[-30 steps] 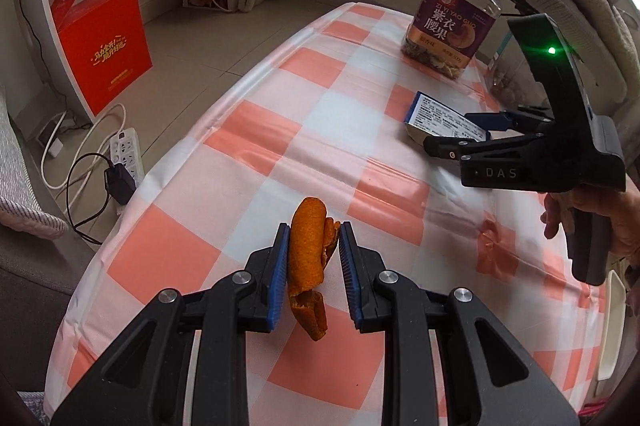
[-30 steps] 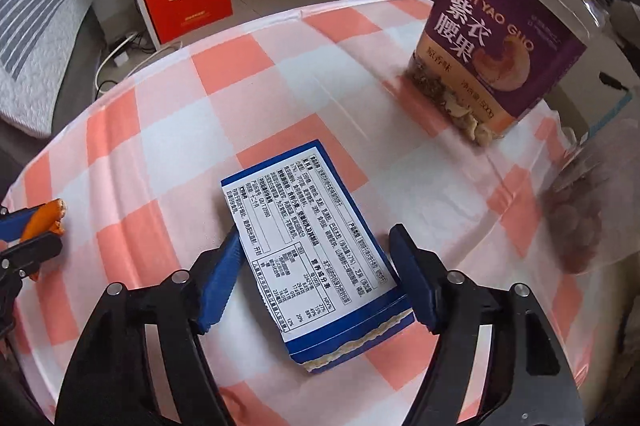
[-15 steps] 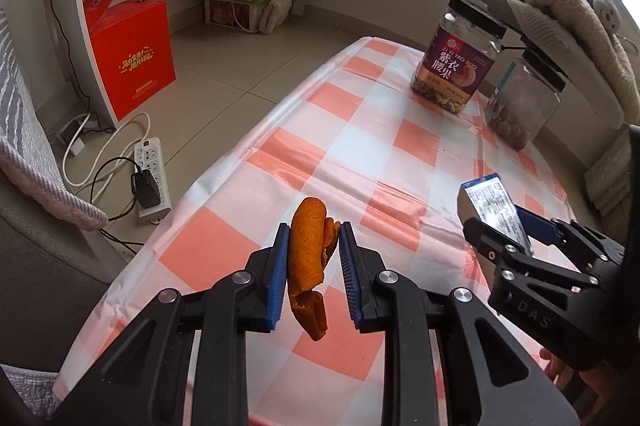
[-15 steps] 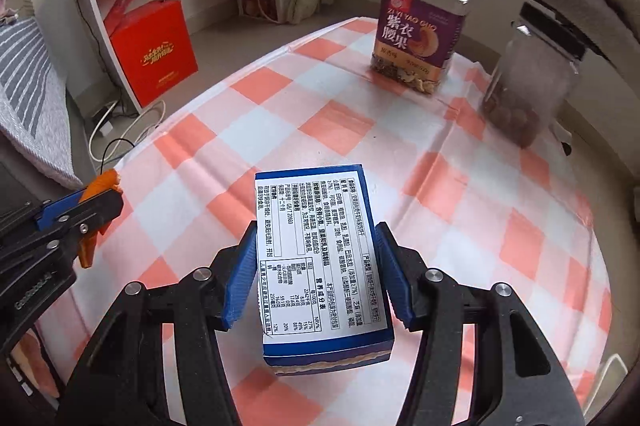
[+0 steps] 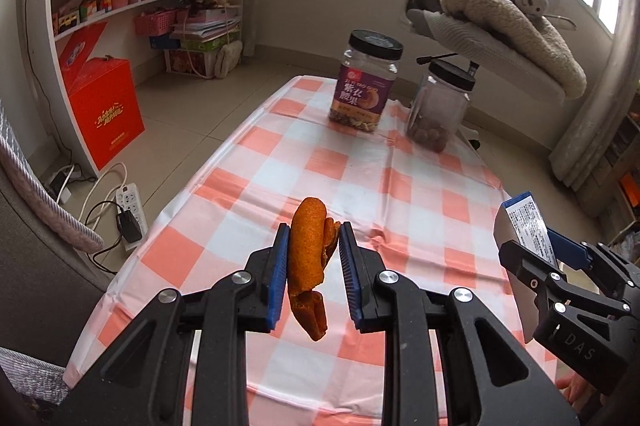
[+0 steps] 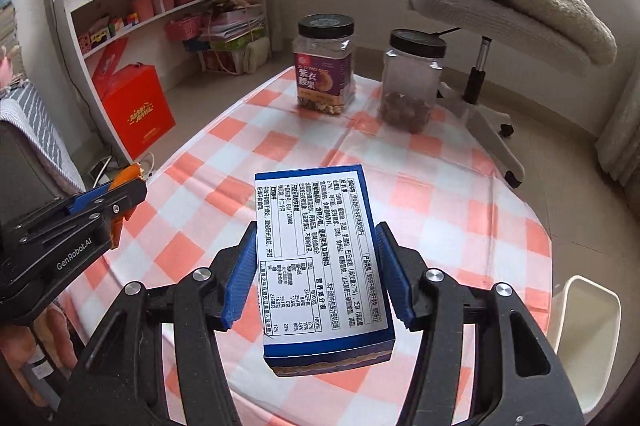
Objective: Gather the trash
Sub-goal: 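Drop the blue-and-white box into the bin with the right tool while the left tool drops the peel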
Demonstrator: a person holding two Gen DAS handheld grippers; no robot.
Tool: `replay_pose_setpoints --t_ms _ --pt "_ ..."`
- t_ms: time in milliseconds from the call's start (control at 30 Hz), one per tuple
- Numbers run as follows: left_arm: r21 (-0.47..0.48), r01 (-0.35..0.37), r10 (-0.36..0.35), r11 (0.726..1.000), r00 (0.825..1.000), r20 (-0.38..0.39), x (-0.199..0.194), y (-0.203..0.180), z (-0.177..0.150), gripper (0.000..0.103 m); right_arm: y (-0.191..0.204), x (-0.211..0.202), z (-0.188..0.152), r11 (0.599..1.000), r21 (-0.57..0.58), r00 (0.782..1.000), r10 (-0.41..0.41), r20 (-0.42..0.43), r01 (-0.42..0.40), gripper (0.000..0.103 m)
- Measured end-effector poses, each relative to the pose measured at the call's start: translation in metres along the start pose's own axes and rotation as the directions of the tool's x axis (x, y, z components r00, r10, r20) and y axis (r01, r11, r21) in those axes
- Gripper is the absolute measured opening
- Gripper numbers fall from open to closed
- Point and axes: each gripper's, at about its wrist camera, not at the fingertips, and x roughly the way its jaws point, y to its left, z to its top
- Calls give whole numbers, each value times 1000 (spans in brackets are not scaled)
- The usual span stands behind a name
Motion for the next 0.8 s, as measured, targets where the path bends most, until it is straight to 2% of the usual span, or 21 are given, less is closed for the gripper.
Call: replay_pose_setpoints --t_ms 67,167,267,533,800 --pt "4 11 -11 1000 1000 4 1 -12 -1 25 -14 -5 -10 999 23 999 -24 32 23 54" --pt "24 18 -19 1000 1000 4 5 -31 -4 25 -37 -6 -19 996 70 998 -52 32 50 54" --pt "40 39 -40 998 999 5 8 -50 -4 26 -51 -17 -23 994 51 992 -103 70 100 54" --pt "116 92 -92 989 996 -2 15 -102 -11 26 -87 -35 -35 983 114 985 -155 76 146 54" --pt "163 139 -137 977 990 -24 17 -139 -19 26 -122 -48 -47 965 180 977 -204 66 189 54"
